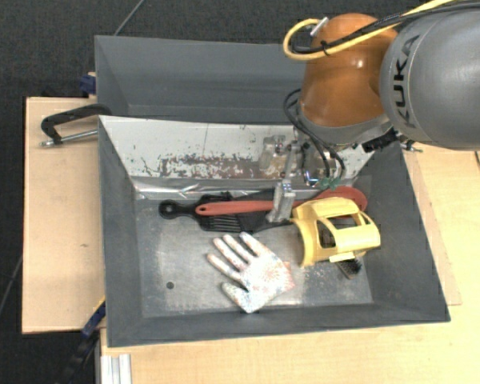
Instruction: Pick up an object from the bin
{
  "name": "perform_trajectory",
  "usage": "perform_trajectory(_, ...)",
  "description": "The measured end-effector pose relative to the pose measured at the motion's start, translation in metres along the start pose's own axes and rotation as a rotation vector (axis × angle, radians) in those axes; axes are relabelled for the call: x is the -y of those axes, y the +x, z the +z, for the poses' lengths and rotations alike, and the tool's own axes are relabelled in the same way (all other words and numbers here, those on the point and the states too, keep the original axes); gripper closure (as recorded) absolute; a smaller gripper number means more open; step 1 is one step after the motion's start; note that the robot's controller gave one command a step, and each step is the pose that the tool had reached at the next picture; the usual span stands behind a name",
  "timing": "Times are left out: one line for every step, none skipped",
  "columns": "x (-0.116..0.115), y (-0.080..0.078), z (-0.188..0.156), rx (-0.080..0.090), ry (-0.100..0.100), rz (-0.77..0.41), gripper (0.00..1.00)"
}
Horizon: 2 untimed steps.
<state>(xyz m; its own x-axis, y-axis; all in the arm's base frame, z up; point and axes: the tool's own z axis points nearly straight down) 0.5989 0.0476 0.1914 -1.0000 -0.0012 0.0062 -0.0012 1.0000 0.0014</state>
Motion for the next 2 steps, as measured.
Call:
perform_trajectory(0.0, -0.002, -0.005, 0.009, 0.0, 0.001, 0.0)
perform_trajectory(0.059, 0.004, 0.078, 0.007, -0.001, 0.023, 0.0)
